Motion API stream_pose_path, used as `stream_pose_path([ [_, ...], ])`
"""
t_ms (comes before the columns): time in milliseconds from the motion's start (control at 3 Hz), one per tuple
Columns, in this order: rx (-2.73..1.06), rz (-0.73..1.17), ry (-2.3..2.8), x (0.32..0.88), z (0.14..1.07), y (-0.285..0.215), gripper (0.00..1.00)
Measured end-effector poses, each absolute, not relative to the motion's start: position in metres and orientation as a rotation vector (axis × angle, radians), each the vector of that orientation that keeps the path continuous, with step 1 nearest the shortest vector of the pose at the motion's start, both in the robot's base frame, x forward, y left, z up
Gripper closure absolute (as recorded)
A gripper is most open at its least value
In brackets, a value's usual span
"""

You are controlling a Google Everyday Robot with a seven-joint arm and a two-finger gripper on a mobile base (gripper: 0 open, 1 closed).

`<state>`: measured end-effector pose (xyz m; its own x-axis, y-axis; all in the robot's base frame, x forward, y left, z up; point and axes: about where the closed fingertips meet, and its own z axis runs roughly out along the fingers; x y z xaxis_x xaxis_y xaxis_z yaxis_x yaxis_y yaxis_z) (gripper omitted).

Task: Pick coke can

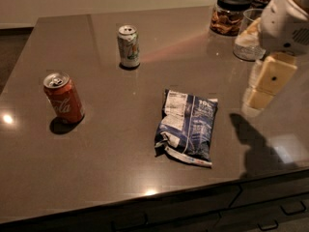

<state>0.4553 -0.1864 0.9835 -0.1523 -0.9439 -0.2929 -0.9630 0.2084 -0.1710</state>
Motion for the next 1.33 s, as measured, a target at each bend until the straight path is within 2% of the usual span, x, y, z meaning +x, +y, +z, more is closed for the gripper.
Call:
stream_pose_path([
  [667,-1.745,0.415,2.062,0.471,0.976,-0.107,0.00],
  [1333,-1.626,0.522,2.016,0.472,0.959,-0.022,0.00],
])
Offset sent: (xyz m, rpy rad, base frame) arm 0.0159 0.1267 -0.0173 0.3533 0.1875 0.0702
